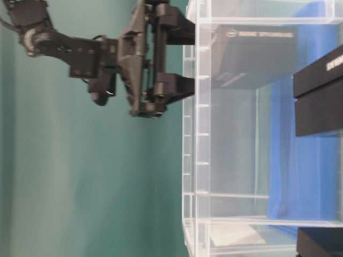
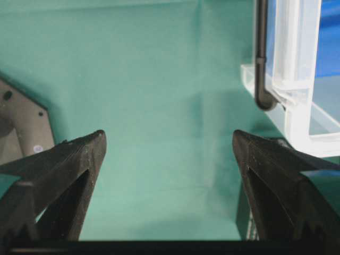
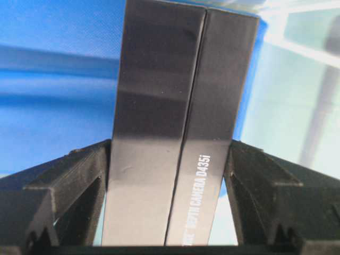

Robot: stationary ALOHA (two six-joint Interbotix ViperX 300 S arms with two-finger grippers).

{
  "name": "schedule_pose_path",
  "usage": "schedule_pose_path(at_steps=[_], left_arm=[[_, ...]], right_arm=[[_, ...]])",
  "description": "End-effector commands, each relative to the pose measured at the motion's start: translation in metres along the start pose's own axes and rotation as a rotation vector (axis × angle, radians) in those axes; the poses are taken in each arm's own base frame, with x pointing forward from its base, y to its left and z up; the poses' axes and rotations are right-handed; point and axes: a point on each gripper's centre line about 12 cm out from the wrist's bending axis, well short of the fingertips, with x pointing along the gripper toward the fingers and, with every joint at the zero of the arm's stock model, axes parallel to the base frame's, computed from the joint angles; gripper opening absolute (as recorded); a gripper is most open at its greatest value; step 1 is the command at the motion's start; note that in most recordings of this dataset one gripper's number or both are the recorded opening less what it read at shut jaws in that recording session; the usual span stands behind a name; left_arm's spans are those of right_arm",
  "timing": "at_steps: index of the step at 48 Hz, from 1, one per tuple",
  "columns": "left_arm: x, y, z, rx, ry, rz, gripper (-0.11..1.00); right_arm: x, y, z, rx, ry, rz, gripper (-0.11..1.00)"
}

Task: Take out the box from the case.
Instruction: 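Lift the gripped box pair up out of the bin with the right gripper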

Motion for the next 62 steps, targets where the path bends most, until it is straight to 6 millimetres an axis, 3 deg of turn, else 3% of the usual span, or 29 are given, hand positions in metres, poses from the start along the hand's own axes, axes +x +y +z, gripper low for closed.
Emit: schedule_pose_path(at_steps=[1, 36, 62], left_arm=[[-0.006, 0.000, 0.000, 0.000, -0.008, -0.020, 0.94], [-0.006, -0.001, -0.001, 0.003, -0.007, -0.021, 0.94], [-0.007, -0.002, -0.004, 0.007, -0.005, -0.024, 0.94]], right_arm=[[-0.036, 0.002, 0.009, 0.017, -0.024, 0.062, 0.68], [-0.119, -0.006, 0.023, 0.022, -0.052, 0.085, 0.68], [-0.147, -0.003, 0.026, 0.008, -0.059, 0.105, 0.68]])
